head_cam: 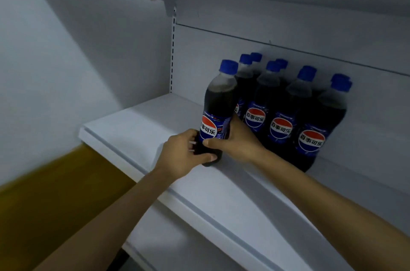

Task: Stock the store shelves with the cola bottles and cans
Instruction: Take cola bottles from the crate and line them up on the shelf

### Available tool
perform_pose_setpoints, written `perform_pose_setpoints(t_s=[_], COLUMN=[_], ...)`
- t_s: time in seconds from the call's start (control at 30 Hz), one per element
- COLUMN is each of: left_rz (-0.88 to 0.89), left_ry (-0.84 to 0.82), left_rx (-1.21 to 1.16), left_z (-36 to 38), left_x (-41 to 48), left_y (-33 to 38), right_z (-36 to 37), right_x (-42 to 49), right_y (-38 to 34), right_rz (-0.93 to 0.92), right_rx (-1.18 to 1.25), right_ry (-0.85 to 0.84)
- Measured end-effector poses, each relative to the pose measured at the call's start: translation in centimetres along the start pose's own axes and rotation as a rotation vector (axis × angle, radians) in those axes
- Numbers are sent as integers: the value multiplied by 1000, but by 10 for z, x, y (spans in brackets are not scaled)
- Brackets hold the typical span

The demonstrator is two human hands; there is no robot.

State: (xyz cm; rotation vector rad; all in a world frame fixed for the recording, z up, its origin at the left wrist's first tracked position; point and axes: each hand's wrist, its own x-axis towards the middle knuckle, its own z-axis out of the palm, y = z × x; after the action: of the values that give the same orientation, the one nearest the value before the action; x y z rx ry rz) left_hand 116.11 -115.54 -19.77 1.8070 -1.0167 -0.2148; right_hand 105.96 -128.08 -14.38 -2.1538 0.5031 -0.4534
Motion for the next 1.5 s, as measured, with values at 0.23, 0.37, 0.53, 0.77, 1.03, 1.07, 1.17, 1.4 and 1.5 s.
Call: perform_pose_setpoints(t_s=[0.23,0.37,0.53,0.77,1.03,1.07,1.17,1.4,1.5], left_rz=[23,20,-22,-48,-60,-62,-39,-48,-139], left_ry=[-20,-12,18,93,65,42,93,526,665], left_rx=[57,50,52,91,60,64,73,-158,-164], left_z=[19,26,27,32,33,31,11,-106,-148], left_x=[42,51,49,47,43,41,25,-65,-118], left_y=[2,-1,-3,1,2,1,0,-32,-62], right_z=[-9,-5,6,10,26,31,48,125,177], right_x=[28,30,22,17,-10,-16,-29,-56,-81], right_y=[18,29,36,33,21,17,-4,-72,-91], right_rz=[2,15,-3,-13,44,29,1,44,84], right_rx=[29,126,121,91,415,451,541,619,654], right_ry=[147,266,359,344,477,496,437,148,-25])
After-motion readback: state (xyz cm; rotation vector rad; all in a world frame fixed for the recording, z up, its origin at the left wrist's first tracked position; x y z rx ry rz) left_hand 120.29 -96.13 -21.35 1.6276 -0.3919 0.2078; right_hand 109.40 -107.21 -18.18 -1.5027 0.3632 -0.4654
